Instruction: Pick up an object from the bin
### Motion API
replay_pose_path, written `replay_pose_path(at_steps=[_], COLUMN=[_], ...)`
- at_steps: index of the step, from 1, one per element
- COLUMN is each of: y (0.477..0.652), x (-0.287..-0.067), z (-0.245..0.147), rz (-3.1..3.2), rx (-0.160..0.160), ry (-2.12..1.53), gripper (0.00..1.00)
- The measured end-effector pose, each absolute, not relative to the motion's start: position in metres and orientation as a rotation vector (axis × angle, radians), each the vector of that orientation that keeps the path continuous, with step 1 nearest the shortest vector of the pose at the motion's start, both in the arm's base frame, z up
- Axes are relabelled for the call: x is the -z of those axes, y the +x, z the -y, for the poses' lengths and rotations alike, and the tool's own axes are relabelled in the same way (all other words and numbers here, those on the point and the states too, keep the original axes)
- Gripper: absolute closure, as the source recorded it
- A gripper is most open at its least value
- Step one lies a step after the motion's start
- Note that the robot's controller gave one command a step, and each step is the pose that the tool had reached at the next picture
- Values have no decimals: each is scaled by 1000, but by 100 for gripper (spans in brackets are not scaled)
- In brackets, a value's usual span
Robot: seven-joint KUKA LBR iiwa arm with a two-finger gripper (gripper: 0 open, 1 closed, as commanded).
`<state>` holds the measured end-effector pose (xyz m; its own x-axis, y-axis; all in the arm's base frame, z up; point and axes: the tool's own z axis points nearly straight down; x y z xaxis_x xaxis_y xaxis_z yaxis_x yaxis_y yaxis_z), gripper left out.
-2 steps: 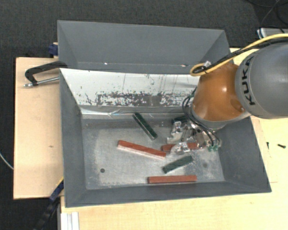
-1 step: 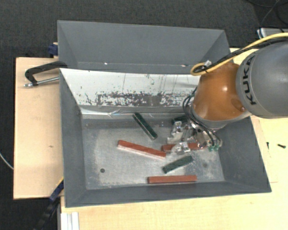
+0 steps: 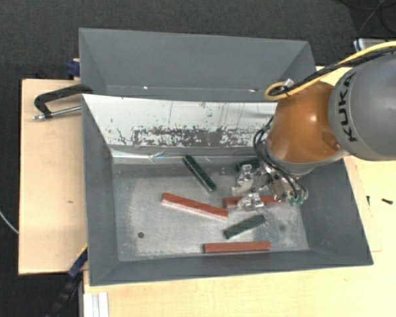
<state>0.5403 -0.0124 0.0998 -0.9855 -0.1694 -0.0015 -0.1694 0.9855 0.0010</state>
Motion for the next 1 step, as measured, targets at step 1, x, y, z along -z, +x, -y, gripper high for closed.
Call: replay_pose_path(at_steps=[1], y=[542], x=[-112], z=[12], rz=[-3124], rx=[-1], ry=[-267], gripper=[100])
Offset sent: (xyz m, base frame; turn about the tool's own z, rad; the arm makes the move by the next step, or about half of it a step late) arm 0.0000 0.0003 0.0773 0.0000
